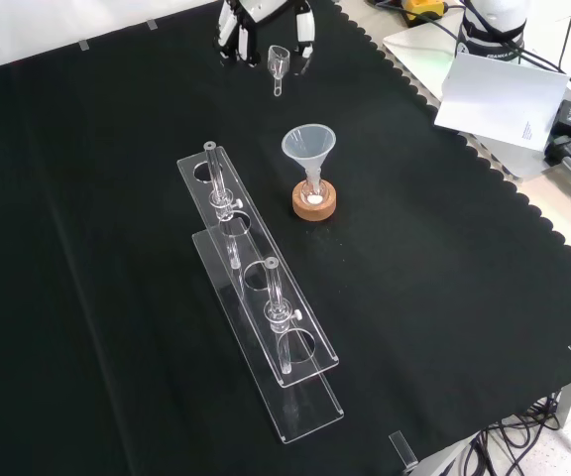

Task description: Put the weighing funnel back on the table.

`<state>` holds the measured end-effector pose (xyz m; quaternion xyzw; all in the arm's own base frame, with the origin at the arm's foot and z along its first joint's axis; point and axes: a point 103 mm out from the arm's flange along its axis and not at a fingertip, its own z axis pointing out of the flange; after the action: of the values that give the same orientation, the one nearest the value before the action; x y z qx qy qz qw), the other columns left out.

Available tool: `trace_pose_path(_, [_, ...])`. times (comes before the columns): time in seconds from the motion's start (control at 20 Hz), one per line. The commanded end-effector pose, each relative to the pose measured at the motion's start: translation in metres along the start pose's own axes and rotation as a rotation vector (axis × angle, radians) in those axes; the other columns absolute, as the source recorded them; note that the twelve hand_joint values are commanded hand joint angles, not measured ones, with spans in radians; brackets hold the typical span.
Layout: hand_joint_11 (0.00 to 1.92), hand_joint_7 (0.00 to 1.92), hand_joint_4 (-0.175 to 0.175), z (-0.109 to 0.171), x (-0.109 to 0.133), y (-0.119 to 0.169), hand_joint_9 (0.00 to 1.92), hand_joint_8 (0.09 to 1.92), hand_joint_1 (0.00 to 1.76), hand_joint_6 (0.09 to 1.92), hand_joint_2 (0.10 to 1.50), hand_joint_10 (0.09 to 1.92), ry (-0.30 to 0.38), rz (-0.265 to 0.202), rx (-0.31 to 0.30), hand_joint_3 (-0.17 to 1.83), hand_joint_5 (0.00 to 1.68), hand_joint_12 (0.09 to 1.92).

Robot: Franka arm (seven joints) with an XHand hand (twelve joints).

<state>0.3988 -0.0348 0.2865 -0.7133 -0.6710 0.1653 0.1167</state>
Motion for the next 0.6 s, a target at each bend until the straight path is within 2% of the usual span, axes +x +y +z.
trace_pose_path(0.05, [0.72, 0.48, 0.175, 0.0, -0.011, 0.005, 0.82, 0.7, 1.12, 0.88, 0.58, 0.43, 0.118, -0.033, -0.043, 0.85, 1.21, 1.1])
trace_pose_path(0.35, [0.72, 0.48, 0.175, -0.004, -0.029, 0.019, 0.82, 0.7, 1.12, 0.88, 0.58, 0.43, 0.166, -0.039, -0.052, 0.85, 1.21, 1.1])
trace_pose_path(0.6, [0.73, 0.48, 0.175, -0.006, -0.046, 0.042, 0.82, 0.7, 1.12, 0.88, 0.58, 0.43, 0.195, -0.059, -0.057, 0.85, 1.21, 1.1])
